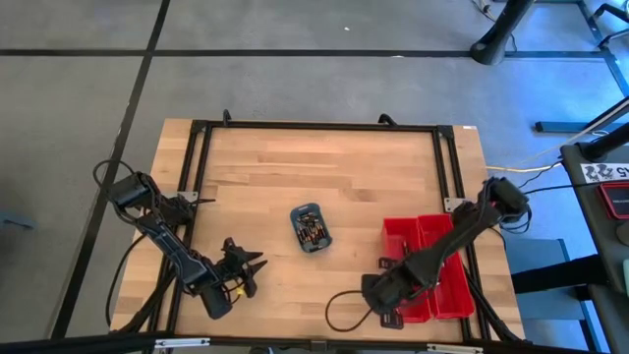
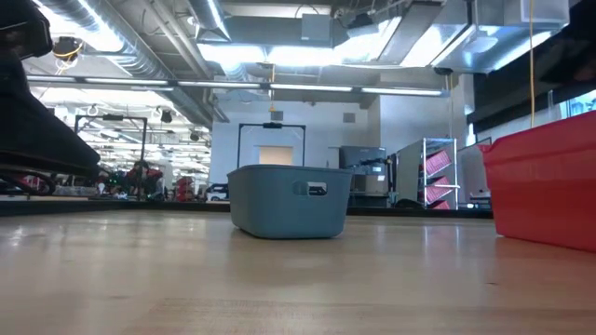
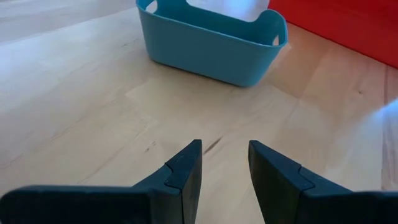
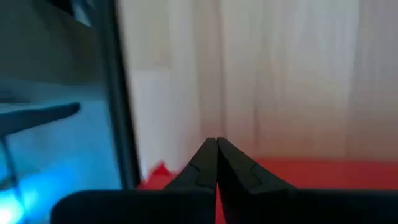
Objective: Sort batteries
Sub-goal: Move the top red bin from the top of the table to the bottom right
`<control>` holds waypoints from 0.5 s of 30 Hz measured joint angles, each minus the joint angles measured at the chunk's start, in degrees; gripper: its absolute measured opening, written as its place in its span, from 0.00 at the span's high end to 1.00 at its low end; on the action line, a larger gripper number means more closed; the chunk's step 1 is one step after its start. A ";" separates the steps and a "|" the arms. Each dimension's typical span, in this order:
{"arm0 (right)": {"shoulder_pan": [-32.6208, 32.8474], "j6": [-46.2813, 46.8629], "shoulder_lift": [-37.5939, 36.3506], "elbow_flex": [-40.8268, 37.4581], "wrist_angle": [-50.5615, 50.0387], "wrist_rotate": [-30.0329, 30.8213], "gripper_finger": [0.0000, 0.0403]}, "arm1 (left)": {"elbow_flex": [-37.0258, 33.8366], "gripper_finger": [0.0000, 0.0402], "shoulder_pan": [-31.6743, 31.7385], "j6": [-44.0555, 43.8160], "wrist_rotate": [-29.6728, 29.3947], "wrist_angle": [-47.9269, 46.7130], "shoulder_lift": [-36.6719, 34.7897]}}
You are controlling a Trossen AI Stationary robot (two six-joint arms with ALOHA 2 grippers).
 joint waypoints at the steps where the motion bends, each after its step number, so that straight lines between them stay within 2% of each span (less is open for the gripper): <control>1: 0.53 1.07 0.52 0.00 -1.24 -0.06 0.99 | 0.00 0.70 0.16 0.51 0.00 0.04 0.00; 5: 2.22 4.55 0.91 0.00 -3.95 -0.58 0.99 | 0.00 0.70 0.30 0.71 0.00 -0.01 0.00; 10: 2.20 5.63 -0.16 0.00 -2.04 0.39 0.99 | 0.00 0.70 0.25 0.75 0.02 -0.25 0.00; 13: 1.18 2.41 -0.36 0.00 2.07 2.86 0.99 | 0.00 0.70 0.25 0.75 0.00 -0.23 0.00; 15: 0.21 -0.36 -0.38 0.00 5.35 7.50 0.99 | 0.00 0.70 0.25 0.75 0.01 -0.25 0.00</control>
